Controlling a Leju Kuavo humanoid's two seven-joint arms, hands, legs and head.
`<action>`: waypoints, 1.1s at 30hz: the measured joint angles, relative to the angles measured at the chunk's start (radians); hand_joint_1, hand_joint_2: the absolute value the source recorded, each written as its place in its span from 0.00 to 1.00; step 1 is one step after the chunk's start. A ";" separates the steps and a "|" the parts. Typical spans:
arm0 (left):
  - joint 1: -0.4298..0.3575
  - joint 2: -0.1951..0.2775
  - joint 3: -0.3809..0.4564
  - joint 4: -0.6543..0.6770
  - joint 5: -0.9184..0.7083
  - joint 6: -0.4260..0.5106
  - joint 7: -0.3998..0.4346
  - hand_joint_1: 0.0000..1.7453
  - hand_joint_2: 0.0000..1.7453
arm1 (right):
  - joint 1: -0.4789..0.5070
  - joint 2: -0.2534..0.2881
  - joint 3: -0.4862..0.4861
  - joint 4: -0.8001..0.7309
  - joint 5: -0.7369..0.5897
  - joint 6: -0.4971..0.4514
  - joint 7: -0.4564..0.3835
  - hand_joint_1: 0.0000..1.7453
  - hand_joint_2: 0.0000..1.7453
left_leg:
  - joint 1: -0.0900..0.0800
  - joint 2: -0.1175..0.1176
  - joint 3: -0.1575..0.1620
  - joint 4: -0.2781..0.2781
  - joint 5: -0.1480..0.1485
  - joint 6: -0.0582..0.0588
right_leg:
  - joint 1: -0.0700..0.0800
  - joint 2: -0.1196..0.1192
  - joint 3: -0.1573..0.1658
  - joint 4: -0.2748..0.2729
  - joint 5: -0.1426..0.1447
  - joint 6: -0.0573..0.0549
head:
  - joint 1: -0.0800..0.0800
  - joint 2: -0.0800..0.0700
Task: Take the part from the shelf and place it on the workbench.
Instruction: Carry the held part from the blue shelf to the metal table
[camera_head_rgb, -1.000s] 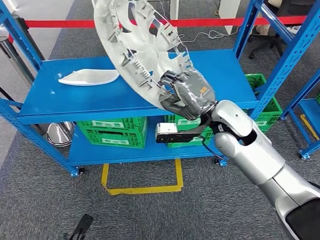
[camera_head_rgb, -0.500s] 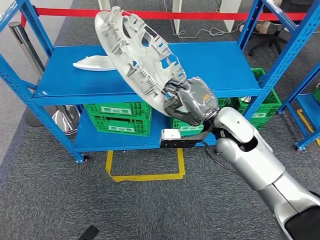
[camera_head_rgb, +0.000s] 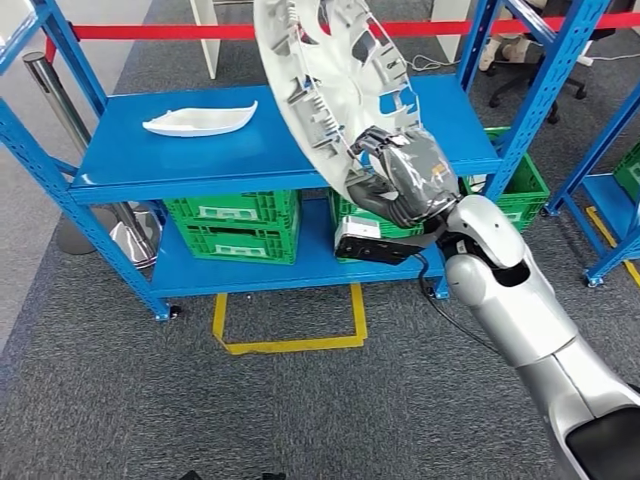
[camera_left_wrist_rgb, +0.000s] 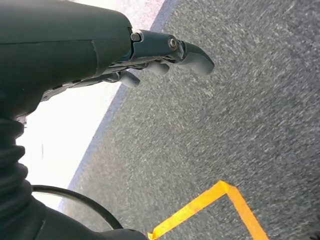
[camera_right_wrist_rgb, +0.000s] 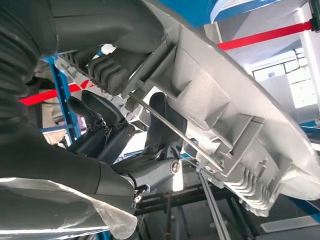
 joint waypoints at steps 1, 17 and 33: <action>0.001 0.000 -0.002 0.000 -0.001 0.000 0.003 0.00 1.00 | 0.002 0.000 -0.006 0.002 0.000 0.000 0.000 1.00 1.00 | 0.003 0.000 0.018 -0.014 0.013 -0.003 | -0.002 0.000 -0.007 0.004 0.003 0.002 | 0.000 0.000; 0.002 -0.003 -0.019 0.000 -0.031 0.038 0.013 0.00 1.00 | 0.027 0.010 -0.053 0.008 0.025 -0.004 -0.014 1.00 1.00 | 0.006 -0.003 0.154 -0.262 0.095 0.052 | -0.009 0.008 -0.119 0.166 -0.021 0.048 | 0.004 0.000; 0.019 -0.001 -0.027 0.000 -0.055 0.014 0.027 0.00 1.00 | 0.027 0.025 -0.062 0.007 0.058 -0.006 -0.021 1.00 1.00 | -0.002 0.020 0.124 -0.180 0.083 0.015 | -0.006 -0.009 -0.065 0.042 0.019 0.014 | 0.000 0.000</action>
